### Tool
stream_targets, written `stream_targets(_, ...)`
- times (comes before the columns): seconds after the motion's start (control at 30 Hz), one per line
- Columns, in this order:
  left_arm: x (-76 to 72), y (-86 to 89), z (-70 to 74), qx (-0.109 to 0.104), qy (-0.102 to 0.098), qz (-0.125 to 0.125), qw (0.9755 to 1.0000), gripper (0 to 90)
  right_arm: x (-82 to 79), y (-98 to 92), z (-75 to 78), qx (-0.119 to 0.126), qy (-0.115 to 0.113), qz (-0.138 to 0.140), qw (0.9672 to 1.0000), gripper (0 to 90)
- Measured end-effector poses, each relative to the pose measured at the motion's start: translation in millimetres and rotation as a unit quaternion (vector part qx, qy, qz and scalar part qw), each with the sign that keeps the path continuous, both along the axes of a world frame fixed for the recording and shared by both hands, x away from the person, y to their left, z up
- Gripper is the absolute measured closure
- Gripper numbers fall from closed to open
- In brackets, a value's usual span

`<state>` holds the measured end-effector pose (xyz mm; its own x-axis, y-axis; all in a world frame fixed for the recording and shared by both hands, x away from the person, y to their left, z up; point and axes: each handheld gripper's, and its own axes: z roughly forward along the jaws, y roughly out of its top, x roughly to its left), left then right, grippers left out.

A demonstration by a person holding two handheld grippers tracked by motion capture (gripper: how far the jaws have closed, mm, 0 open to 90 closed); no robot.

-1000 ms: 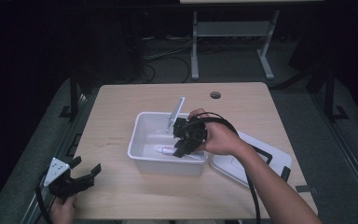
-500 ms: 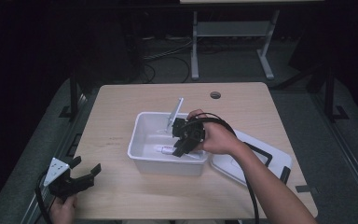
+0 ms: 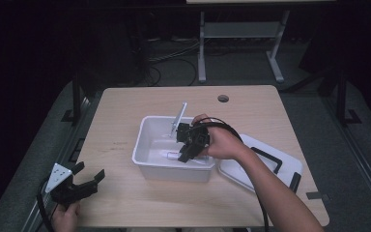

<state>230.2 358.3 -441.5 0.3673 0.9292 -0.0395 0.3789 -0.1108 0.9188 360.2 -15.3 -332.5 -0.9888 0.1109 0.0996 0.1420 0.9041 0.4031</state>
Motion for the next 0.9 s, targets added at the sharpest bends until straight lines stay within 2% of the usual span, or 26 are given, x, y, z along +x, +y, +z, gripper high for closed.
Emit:
stream_targets(0.27,0.1,-0.2,-0.3,-0.001,0.001,0.001,1.0000,14.1,5.2,-3.4,-11.0,0.003,0.013,-0.012,0.9998,71.2)
stream_targets(0.33,0.3,-0.9,-0.3,-0.001,0.001,0.001,1.0000,14.1,5.5,-3.2,-12.4,-0.003,0.013,-0.014,0.9998,71.2)
stream_targets(0.9,-0.3,0.6,0.3,-0.002,-0.001,0.004,1.0000,14.1,7.4,3.4,-20.0,-0.012,0.019,-0.011,0.9997,71.2)
